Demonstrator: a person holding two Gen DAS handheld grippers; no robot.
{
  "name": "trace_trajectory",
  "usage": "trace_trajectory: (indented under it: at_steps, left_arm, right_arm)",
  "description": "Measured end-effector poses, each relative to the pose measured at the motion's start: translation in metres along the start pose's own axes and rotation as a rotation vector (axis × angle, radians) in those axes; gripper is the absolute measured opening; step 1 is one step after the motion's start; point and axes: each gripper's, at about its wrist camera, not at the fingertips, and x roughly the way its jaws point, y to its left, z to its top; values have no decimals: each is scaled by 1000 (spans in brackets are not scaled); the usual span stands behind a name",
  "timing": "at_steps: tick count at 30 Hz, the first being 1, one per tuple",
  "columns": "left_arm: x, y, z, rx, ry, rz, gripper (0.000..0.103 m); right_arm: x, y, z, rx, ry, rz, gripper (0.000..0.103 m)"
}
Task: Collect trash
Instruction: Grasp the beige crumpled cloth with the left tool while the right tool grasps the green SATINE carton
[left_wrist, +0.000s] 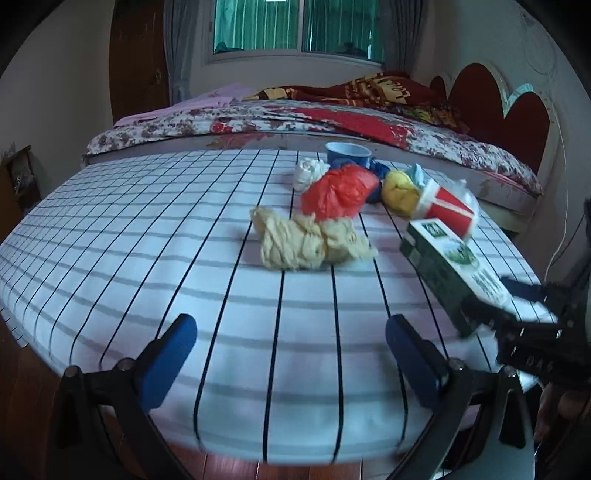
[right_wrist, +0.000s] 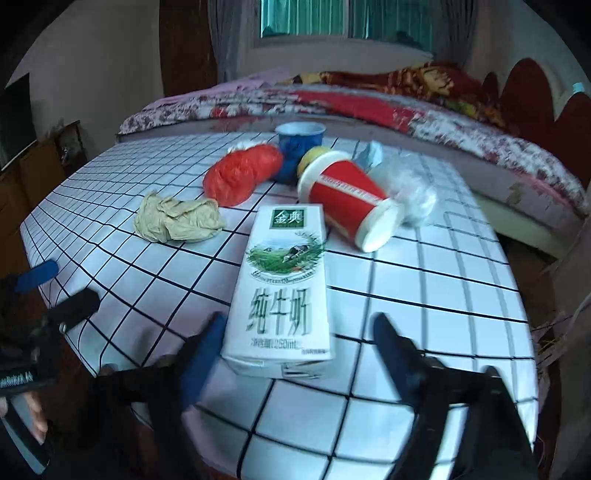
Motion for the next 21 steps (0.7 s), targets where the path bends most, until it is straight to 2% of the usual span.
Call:
trace_trajectory:
  at_steps: [2,5,7,13,16,17,19,21]
  left_arm:
    - [14,-2,11,-2,6,-14,102]
    - [36,-8,27,4,19,-14,102]
    - [52,-10,35,-1,41,-22,102]
    - [89,-17,48,21,130,18,98]
    - [94,-17,50,31,150,17,86]
    - [96,-18,50,31,159,9,75]
    - [96,-17,49,26,161,-14,67]
    - [94,-18,48,27,155,-38,46]
  right_arm:
    - [10,-2,8,-8,10,3,63]
    - [23,-6,20,-13,15,2,62]
    - [31,-9,27,-8,19,12,57]
    - [38,-12,35,-26,22,39,57]
    - [34,-15,31,-20,17,41,57]
    - [32,-16,29,-14,14,41,57]
    - [26,-18,25,-4,-1,36,57]
    - [23,-18,21,-6,-8,28,57]
